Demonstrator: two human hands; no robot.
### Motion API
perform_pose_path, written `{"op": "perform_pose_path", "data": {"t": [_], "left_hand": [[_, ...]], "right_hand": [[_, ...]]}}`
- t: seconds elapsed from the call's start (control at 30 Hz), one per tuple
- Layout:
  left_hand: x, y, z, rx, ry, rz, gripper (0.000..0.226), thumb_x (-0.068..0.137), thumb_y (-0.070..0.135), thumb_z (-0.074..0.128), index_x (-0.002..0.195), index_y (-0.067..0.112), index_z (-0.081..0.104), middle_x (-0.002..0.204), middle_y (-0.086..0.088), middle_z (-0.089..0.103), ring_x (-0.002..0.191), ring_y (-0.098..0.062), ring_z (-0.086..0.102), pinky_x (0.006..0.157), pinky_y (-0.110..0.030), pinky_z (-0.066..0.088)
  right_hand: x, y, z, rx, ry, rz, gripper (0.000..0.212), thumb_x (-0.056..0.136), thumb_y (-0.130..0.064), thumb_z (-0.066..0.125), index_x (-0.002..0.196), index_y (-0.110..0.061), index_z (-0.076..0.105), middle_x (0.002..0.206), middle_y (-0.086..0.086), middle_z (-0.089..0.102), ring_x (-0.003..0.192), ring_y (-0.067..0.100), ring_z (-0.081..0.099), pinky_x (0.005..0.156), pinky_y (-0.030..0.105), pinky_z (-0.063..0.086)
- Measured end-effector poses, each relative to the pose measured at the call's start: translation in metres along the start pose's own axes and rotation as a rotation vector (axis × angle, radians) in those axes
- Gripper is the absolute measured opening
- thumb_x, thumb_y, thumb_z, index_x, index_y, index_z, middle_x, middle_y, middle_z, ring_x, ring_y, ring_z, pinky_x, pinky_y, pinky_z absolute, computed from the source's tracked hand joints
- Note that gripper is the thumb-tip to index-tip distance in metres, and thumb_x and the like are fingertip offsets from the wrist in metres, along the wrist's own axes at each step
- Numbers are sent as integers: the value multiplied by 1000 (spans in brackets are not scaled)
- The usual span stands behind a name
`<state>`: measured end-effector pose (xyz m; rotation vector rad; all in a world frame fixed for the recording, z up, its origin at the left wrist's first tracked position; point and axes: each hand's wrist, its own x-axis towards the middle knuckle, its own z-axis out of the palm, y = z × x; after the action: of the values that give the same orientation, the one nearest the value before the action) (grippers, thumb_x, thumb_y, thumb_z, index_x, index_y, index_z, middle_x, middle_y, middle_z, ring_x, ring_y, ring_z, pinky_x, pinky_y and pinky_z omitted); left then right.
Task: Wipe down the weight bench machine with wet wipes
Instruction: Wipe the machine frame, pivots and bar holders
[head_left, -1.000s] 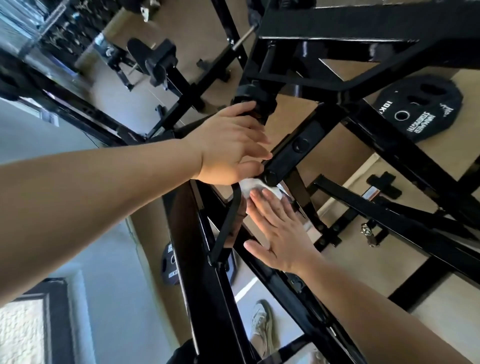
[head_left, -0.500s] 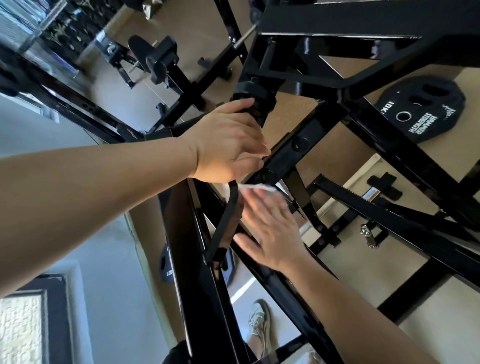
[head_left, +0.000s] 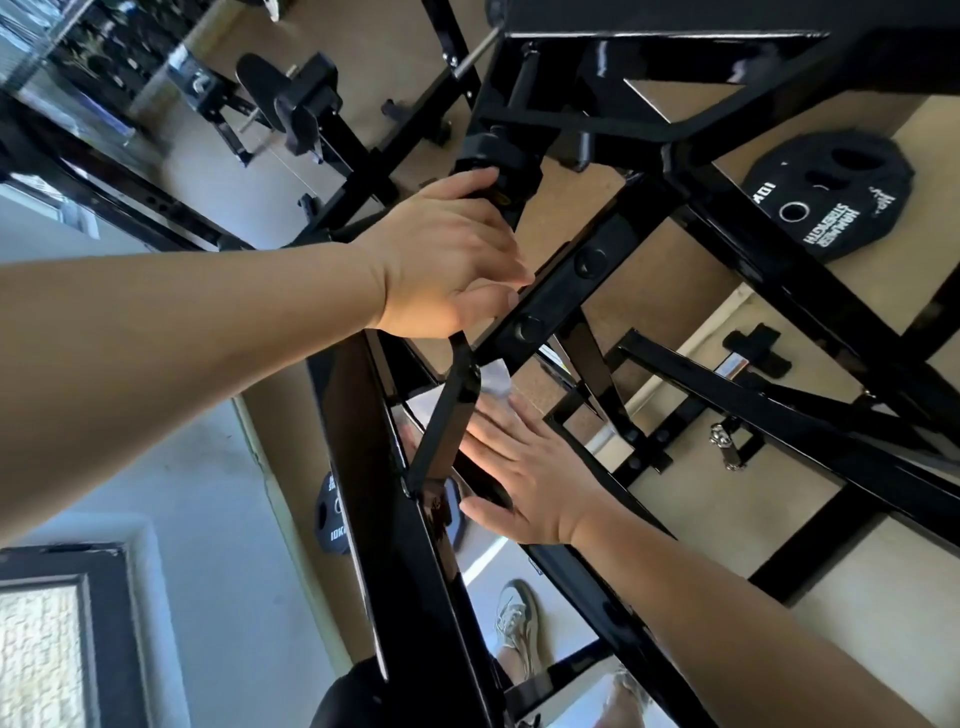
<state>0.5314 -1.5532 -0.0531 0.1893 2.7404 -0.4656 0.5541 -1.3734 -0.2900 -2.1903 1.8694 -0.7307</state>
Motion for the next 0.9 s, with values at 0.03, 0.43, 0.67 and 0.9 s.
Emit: {"op": "perform_pose_path", "data": {"t": [0.03, 0.43, 0.67, 0.9], "left_hand": [[-1, 1, 0, -5, -28, -8, 57, 105, 45, 22, 133, 29, 68, 136, 7, 67, 140, -17, 47, 128, -48, 2], [-7, 22, 7, -234, 36, -268, 56, 98, 52, 25, 126, 38, 71, 140, 18, 62, 148, -8, 35, 128, -44, -4], [2, 25, -2, -158, -145, -338, 40, 99, 39, 41, 128, 30, 67, 139, 8, 63, 146, -14, 36, 121, -36, -16], [44, 59, -20, -379, 104, -242, 46, 94, 39, 50, 132, 19, 64, 131, -2, 65, 130, -25, 55, 125, -44, 20]], "right_hand": [[-12, -3, 10, 20, -16, 13, 82, 104, -63, 29, 166, -16, 4, 174, 4, -9, 159, 18, -15, 130, 49, 2], [-42, -27, 17, 240, 285, 264, 40, 103, -27, 58, 141, -15, 61, 146, 2, 61, 103, 18, 73, 78, 30, 62], [-61, -26, -66, 550, 455, 759, 30, 106, -32, 55, 123, -14, 73, 101, -7, 77, 86, 4, 72, 74, 15, 56], [-63, 6, -143, 747, 760, 1153, 27, 107, -33, 51, 90, -18, 66, 72, -10, 62, 69, -2, 61, 65, 13, 45]]}}
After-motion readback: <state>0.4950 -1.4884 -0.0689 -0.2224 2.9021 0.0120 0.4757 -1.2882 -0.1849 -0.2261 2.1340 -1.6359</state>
